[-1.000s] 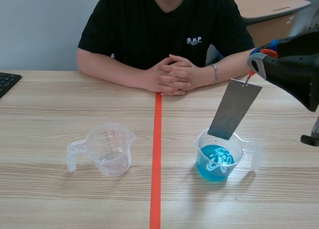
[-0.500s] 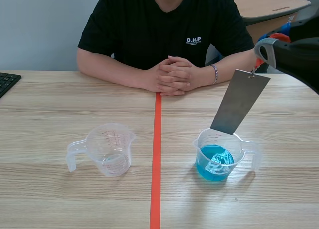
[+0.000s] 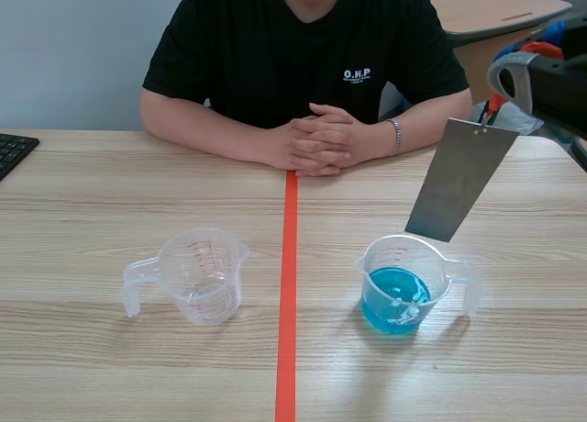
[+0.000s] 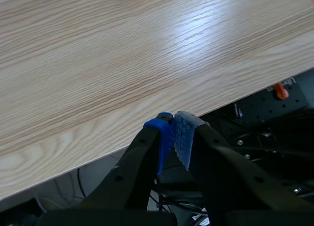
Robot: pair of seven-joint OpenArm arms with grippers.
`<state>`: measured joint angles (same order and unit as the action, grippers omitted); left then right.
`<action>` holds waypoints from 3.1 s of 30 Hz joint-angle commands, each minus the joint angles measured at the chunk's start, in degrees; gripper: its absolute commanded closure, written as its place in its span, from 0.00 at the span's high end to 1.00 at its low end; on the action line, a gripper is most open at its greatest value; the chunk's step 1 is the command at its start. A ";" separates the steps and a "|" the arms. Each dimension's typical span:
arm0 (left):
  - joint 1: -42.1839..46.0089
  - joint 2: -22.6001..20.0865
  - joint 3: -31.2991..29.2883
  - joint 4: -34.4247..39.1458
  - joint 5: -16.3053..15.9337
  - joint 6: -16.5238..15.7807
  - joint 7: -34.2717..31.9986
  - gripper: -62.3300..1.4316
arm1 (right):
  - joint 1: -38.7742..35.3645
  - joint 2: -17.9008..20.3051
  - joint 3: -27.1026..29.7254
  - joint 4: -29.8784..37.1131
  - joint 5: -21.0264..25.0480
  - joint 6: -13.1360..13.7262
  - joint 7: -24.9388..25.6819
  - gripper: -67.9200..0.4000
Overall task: Do the redox reaction experiment.
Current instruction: 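Raise the plate and point at it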
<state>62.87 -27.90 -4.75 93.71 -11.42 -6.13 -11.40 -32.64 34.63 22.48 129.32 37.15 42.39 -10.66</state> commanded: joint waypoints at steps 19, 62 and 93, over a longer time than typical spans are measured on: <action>-19.76 -24.55 6.91 5.90 -8.15 -11.98 -9.42 0.10 | -0.04 0.44 2.38 1.27 1.99 0.33 0.48 0.03; -69.02 3.65 46.99 -12.41 11.32 -9.42 2.27 0.10 | -0.02 0.39 2.36 1.25 2.12 0.33 0.50 0.03; -72.59 14.58 47.50 -18.78 18.82 -8.17 2.93 0.10 | -0.02 0.39 2.36 1.25 2.14 0.33 0.70 0.03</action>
<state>-9.37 -13.98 42.44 74.22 7.57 -14.61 -7.90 -33.06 34.63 24.23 129.67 38.44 42.39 -10.63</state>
